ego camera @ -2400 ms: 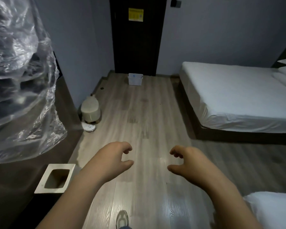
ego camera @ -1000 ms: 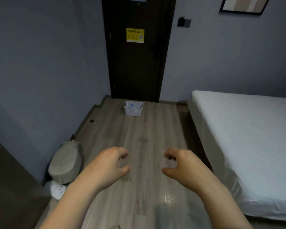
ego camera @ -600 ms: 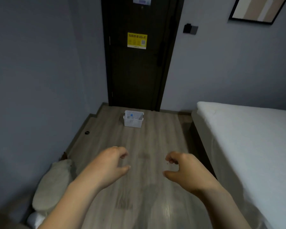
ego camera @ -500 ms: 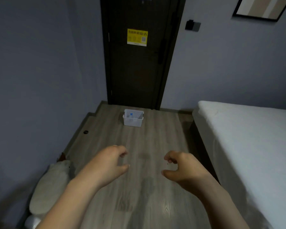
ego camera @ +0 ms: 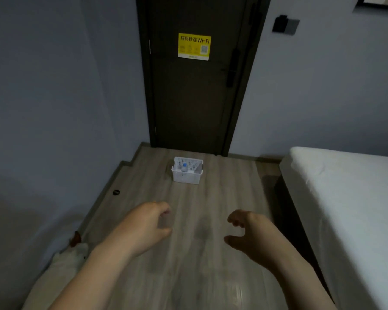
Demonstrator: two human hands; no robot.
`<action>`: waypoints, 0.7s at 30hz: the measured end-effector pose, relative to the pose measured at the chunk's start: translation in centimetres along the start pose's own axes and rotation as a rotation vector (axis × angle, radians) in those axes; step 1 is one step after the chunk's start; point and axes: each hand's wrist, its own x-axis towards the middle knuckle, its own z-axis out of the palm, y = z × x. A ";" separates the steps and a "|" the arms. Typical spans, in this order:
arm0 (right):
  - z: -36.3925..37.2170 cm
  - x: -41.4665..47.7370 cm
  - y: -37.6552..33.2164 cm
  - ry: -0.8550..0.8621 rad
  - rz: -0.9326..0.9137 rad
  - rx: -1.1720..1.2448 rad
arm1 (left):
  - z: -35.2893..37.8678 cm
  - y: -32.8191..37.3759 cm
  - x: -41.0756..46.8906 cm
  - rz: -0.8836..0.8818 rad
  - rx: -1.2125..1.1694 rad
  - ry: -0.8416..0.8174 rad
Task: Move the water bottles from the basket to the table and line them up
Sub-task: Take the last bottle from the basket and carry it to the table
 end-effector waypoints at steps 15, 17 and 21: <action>-4.7 24.6 3.9 -0.081 -0.030 -0.005 | -2.0 -3.8 23.2 -0.105 -0.086 -0.060; -4.6 28.2 3.9 -0.072 -0.028 -0.021 | -2.3 -5.0 26.6 -0.113 -0.094 -0.064; -4.8 35.8 2.8 -0.078 -0.031 -0.030 | -3.7 -8.1 34.1 -0.098 -0.109 -0.053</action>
